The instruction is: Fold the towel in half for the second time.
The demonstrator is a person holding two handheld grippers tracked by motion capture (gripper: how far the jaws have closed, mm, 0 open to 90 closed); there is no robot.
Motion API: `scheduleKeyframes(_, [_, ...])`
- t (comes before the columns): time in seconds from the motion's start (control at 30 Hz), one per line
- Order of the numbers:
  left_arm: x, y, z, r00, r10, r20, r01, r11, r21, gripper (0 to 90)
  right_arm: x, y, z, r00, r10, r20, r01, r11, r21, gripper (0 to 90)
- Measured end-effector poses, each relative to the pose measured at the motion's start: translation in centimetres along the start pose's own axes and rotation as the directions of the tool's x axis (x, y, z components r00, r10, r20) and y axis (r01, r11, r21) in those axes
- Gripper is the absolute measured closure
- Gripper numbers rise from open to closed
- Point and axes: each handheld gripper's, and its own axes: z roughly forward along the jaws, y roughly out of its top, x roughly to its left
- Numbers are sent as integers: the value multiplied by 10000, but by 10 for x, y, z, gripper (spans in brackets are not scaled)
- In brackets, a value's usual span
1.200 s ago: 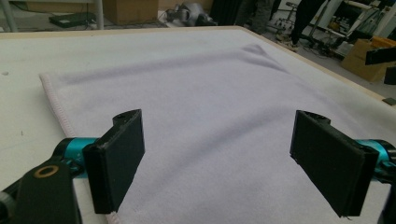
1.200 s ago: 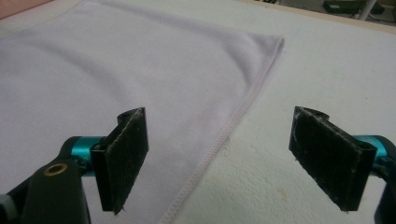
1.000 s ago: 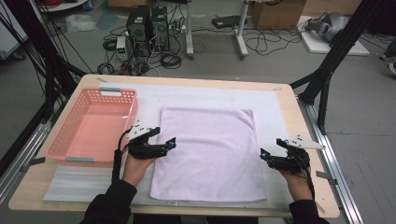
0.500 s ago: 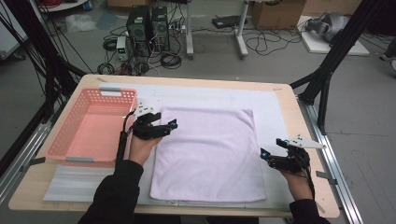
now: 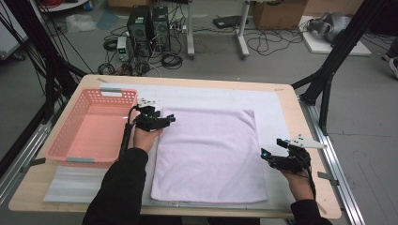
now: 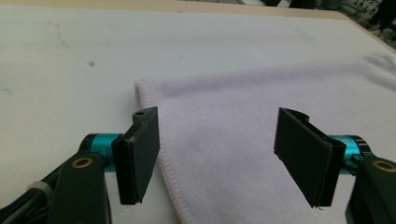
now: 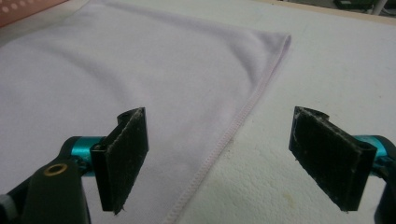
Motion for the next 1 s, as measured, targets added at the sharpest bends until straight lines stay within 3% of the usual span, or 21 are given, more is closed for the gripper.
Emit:
scheduleKeyframes(0.07, [3,-1,6,9997,169,-167,-163,9991,382,345,0,0,1,10000,-46,-34,46,10000,-8,187])
scheduleKeyframes(0.2, [4,7,18,9962,612,-613,-575,9965,613,387,1,1,4,9999,-67,-104,67,10000,0,188])
scheduleKeyframes(0.3, [7,15,28,9933,793,-840,-726,9941,802,387,2,2,6,9999,-59,-139,59,10000,21,188])
scheduleKeyframes(0.37, [10,17,34,9931,704,-940,-648,9960,612,394,2,2,6,9998,-69,-168,70,10000,59,188])
scheduleKeyframes(0.43, [16,17,39,9912,792,-1063,-699,9936,892,397,1,3,7,9999,-75,-155,76,10000,42,188])
scheduleKeyframes(0.63, [22,14,47,9915,1003,-827,-913,9901,1061,511,-4,4,11,9999,65,-150,-63,9998,189,188])
scheduleKeyframes(0.8, [18,14,48,9866,1607,-271,-1567,9811,1139,751,-6,8,19,9997,-26,-228,35,9993,371,190])
scheduleKeyframes(0.87, [19,13,48,9868,1609,-163,-1580,9806,1161,808,-10,14,28,9998,6,-217,7,9982,598,190])
scheduleKeyframes(1.0, [21,14,48,9905,1372,-22,-1360,9840,1147,831,-22,31,57,9998,88,-201,-62,9924,1232,190])
